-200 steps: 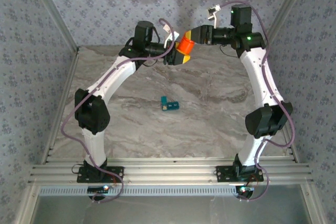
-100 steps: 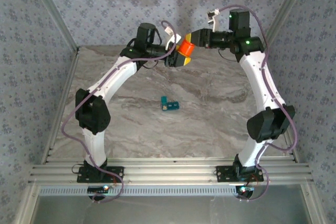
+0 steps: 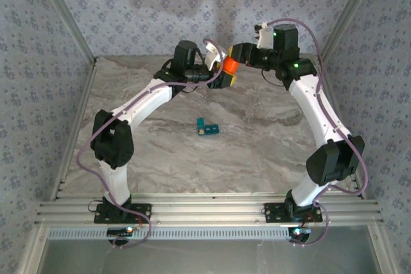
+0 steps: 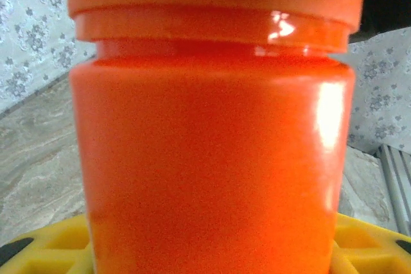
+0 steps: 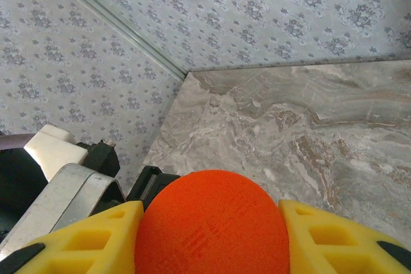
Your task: Sort the pills into containers
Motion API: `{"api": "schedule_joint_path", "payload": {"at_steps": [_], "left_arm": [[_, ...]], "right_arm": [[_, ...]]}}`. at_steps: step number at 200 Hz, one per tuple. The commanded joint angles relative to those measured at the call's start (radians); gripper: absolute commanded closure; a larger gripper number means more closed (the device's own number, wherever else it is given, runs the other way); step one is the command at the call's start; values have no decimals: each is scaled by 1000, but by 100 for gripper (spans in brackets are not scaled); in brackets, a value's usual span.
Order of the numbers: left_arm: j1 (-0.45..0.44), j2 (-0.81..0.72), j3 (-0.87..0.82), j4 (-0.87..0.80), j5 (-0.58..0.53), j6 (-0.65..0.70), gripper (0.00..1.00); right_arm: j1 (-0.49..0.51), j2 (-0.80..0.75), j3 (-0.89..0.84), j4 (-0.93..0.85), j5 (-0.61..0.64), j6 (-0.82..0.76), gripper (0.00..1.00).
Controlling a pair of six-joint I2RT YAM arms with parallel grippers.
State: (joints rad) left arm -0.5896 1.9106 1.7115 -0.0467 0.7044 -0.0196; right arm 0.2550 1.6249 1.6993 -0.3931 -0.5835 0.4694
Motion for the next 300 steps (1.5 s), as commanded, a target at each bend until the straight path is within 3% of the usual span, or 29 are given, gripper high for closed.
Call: {"api": "schedule_joint_path", "payload": {"at_steps": [1,36,67,108,147,187,251,300], "left_arm": [[-15,-82,17,163,1,-9,100],[31,-72,14,178,60,-56,100],[72,-64,35,147,162,-74,100],[101,-24,131,9,332,-71,100],[102,22,230,-138,426,-43,100],[97,31,234,-166,435,-32,100],[92,33,233,-189,436,-18,100],[90,36,263,-190,433,-18,100]], "right_arm": [[-7,15,19,-59,-66,20,46],[-105,-28,45,-8,-183,41,22],[-166,-62,55,16,-341,-5,14],[-182,34,194,-97,-414,-98,15],[-158,153,392,-199,-444,-143,12],[-105,238,536,-299,-425,-179,11],[-65,253,545,-334,-437,-204,15],[-54,250,527,-340,-453,-209,29]]}}
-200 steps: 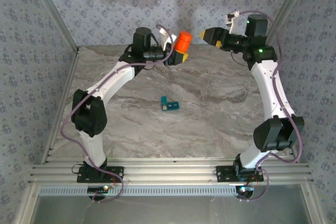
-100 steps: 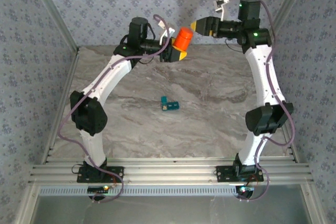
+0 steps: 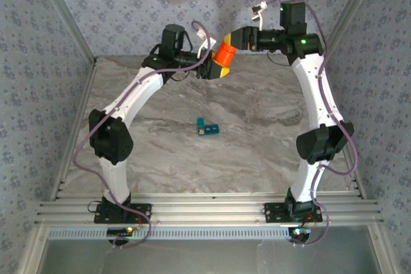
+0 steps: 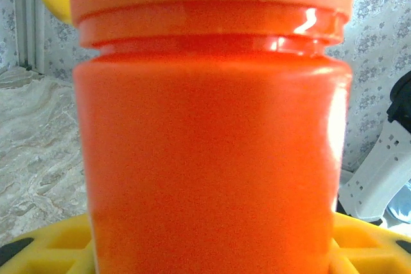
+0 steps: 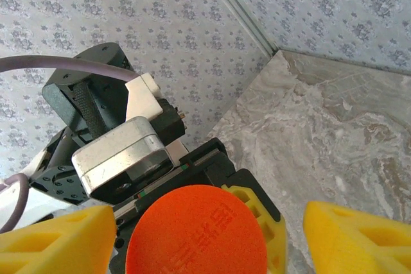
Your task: Sort the pills into containers
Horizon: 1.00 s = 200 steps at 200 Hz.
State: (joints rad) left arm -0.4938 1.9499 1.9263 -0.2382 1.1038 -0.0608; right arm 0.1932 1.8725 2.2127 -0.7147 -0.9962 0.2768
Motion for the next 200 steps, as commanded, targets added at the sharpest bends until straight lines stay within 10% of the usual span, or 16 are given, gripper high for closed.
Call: {"api": "schedule_joint_path", "payload": {"at_steps": [1,76,151,200], "left_arm": [[-6,-3,48,2,33,23,100],[-10,-17,44,14,-35,31,100],[-77,-136,-155,265,-416,83,100],[-101,-152,-214,343,-453,76,100]], "right_arm": [[8,2,13,-19,-40,-16,29],[25,-39,-78,26,-7,26,58],[106,-154,-349,176,330,171,60],[112,-166,-399,226,350,208,59]]}}
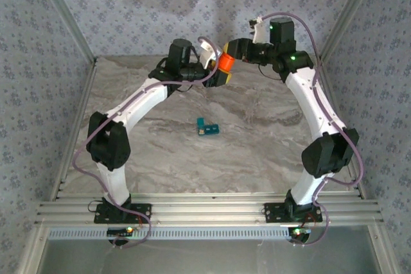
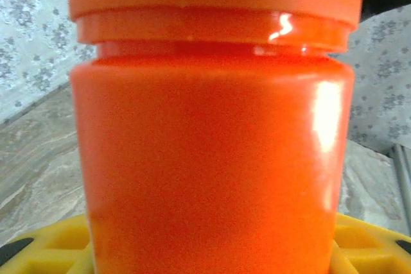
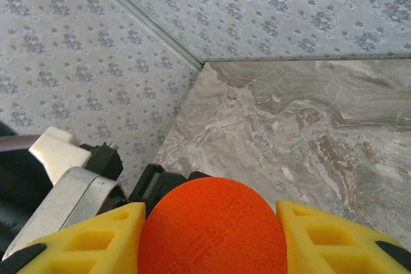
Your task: Sort the pills into containers
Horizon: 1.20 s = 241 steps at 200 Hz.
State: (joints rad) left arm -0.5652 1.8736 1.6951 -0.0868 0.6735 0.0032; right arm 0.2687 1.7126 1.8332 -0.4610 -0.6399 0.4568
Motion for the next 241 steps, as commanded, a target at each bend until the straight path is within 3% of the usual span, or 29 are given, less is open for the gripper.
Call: {"api": "schedule_joint_path", "payload": {"at_steps": [1,40,78,102,166,241], "left_arm": [[-30,-76,17,192,-23,10,100],[-26,-70,15,190,-11,1,100],[3,-50,26,189,40,-29,100],[23,-37,47,155,95,-37,100],[53,46,202,-27,350,-50,100],[54,90,287,-121,412,-30,100]], "right_arm": [[37,-6,-18,-27,-7,27,59],[3,13,30,-28,-46,64,51],[-79,7,114,-3,-134,84,28],[-135,-22,123,44,-196,84,19],[-184,19,185,-25,-368,-50,16],[-141,123,355,-179,-394,-129,12]]}}
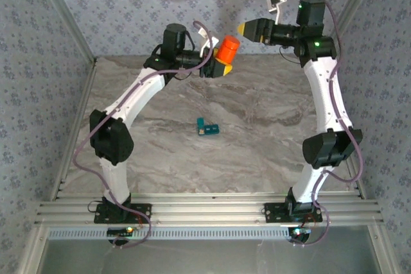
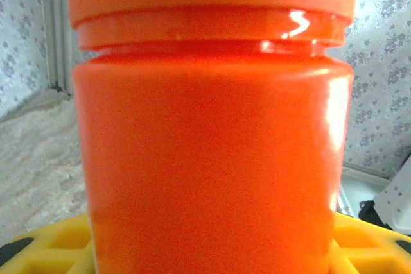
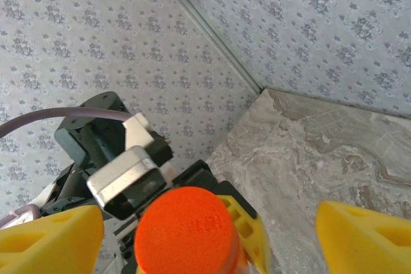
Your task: Sort the pills into containers
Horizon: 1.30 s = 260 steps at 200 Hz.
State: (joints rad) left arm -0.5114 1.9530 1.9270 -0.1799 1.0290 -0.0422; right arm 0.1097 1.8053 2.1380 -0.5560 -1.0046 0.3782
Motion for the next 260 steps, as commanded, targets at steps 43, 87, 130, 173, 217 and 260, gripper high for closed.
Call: {"api": "schedule_joint_path", "payload": {"at_steps": [43,87,130,173,217,260], "left_arm": [[-1,21,71,-43,58,23,100],[-1,30,84,-56,59,27,100],[-1,37,97,-58,59,26,100],[-2,38,107,-50,36,22,100],[-14,16,93,-17,-96,34,100],[-64,-51,-25,135,-297,63,100]], "right_arm": [[46,53,67,-151,-16,-96,13],[59,51,59,-170,-17,-116,18],[64,51,50,-171,-31,-113,40],[81,36,7,-160,-20,-104,55],[126,-15,-121,-86,127,-33,61],[193,-61,-272,6,379,79,62]]}}
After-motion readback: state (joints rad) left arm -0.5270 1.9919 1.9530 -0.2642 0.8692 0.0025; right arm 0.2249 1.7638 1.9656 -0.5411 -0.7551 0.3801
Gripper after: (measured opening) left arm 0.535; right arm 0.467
